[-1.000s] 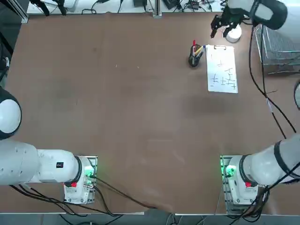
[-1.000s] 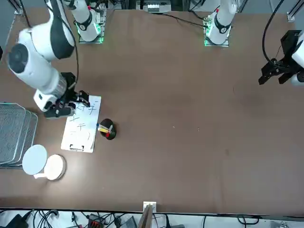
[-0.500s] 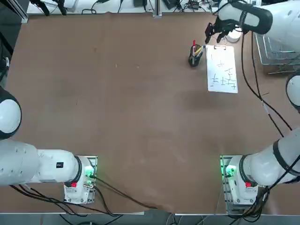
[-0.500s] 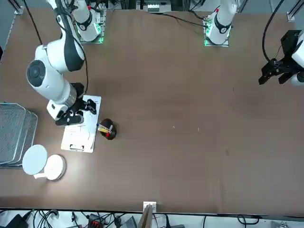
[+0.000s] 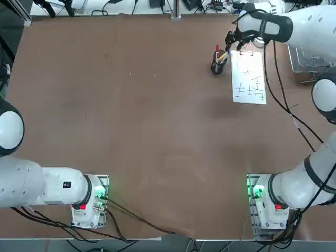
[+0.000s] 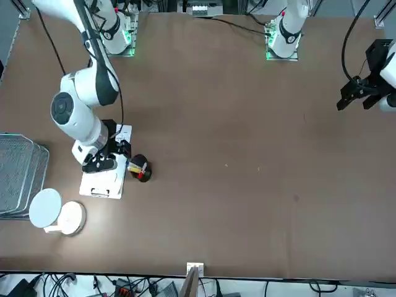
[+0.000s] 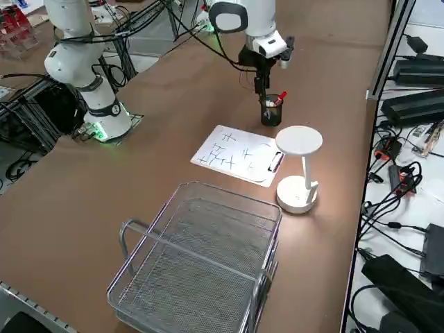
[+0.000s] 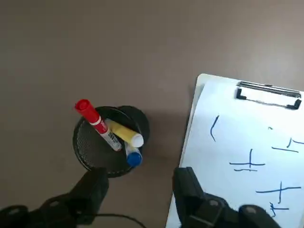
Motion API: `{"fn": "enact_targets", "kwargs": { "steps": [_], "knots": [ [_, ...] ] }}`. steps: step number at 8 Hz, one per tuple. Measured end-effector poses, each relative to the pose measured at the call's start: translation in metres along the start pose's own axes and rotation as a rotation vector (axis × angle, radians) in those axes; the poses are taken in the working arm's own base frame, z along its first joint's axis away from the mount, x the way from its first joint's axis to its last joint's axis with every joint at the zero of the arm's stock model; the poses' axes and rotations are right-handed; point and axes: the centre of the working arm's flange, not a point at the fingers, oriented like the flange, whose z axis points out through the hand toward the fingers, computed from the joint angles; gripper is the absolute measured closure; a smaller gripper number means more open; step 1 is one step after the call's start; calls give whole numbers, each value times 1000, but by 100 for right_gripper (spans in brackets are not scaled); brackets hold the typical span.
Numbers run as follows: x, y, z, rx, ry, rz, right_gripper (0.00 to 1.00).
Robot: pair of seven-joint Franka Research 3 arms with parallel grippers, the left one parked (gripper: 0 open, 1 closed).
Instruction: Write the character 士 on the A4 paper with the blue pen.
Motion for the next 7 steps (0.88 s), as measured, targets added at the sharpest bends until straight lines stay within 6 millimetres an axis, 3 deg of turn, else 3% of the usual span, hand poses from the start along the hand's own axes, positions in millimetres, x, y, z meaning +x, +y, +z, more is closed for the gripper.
{"fn": "enact_targets", "kwargs": {
  "steps": [7],
  "knots": [
    [0, -6, 36, 27, -22, 18, 29]
  ]
}}
